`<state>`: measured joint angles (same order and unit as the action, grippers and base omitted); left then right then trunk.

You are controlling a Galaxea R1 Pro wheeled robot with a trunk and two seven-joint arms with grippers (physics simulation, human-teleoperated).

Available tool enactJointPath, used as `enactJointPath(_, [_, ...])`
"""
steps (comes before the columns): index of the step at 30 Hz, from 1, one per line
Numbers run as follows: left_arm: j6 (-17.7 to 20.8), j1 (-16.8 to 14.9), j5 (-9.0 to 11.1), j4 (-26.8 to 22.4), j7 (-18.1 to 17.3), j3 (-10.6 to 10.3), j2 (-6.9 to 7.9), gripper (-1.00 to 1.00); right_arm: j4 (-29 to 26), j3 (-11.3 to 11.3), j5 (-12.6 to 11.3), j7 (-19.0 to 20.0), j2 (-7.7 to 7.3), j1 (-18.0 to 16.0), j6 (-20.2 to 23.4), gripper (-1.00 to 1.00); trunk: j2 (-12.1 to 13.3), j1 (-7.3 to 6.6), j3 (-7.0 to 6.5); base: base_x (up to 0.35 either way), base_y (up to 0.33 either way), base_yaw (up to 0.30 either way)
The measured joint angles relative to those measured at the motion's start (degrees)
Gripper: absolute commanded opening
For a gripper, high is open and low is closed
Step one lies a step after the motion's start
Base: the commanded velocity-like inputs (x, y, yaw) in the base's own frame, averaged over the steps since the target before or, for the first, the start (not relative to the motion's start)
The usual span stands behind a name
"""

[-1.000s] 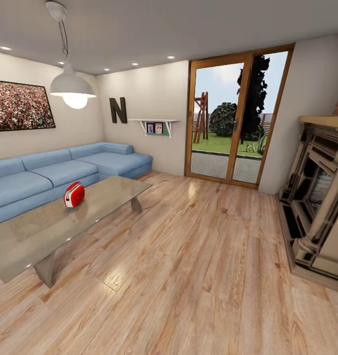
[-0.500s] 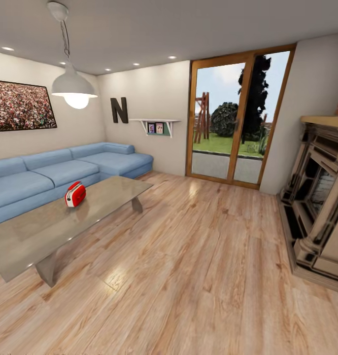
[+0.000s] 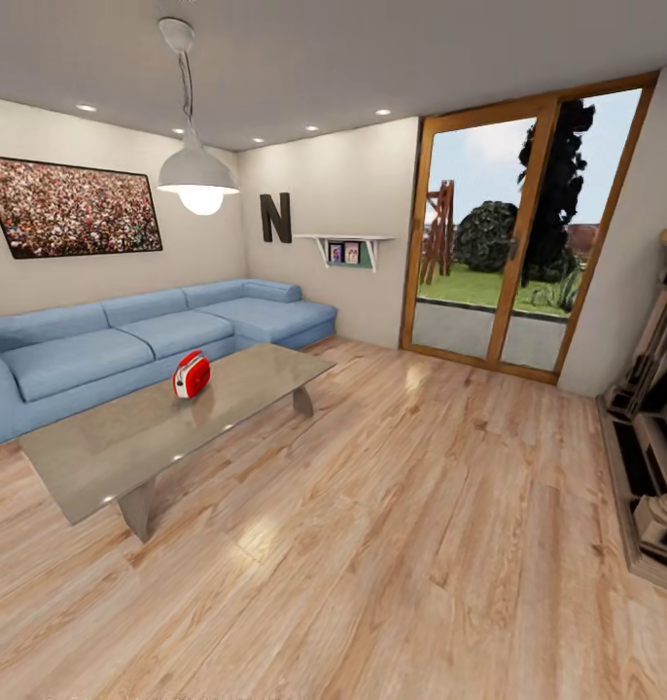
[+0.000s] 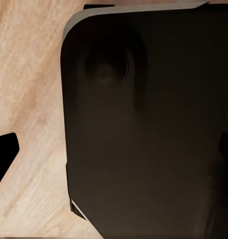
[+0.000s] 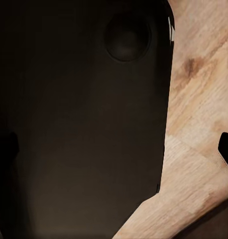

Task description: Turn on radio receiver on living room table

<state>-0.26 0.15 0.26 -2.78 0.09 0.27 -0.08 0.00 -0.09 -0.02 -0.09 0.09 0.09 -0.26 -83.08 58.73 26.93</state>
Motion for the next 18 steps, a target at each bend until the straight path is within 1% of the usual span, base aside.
enactJointPath(10, [0.0, 0.02, 0.0, 0.01, 0.0, 0.03, 0.0, 1.0, 0.0, 0.0, -0.02, 0.0, 0.0, -0.01, 0.0, 1.0, 0.0, 0.0, 0.0, 0.0, 0.0, 0.257])
enactJointPath(16, [0.0, 0.02, 0.0, 0.04, 0.0, 0.08, -0.01, 1.0, 0.0, 0.0, -0.02, 0.0, -0.04, -0.03, 0.0, 1.0, 0.0, 0.0, 0.0, 0.0, 0.0, 0.208])
enactJointPath(18, [0.0, 0.02, 0.0, 0.03, 0.0, 0.04, -0.01, 1.0, 0.0, 0.0, -0.04, 0.0, -0.06, -0.01, 0.0, 1.0, 0.0, 0.0, 0.0, 0.0, 0.0, 0.101])
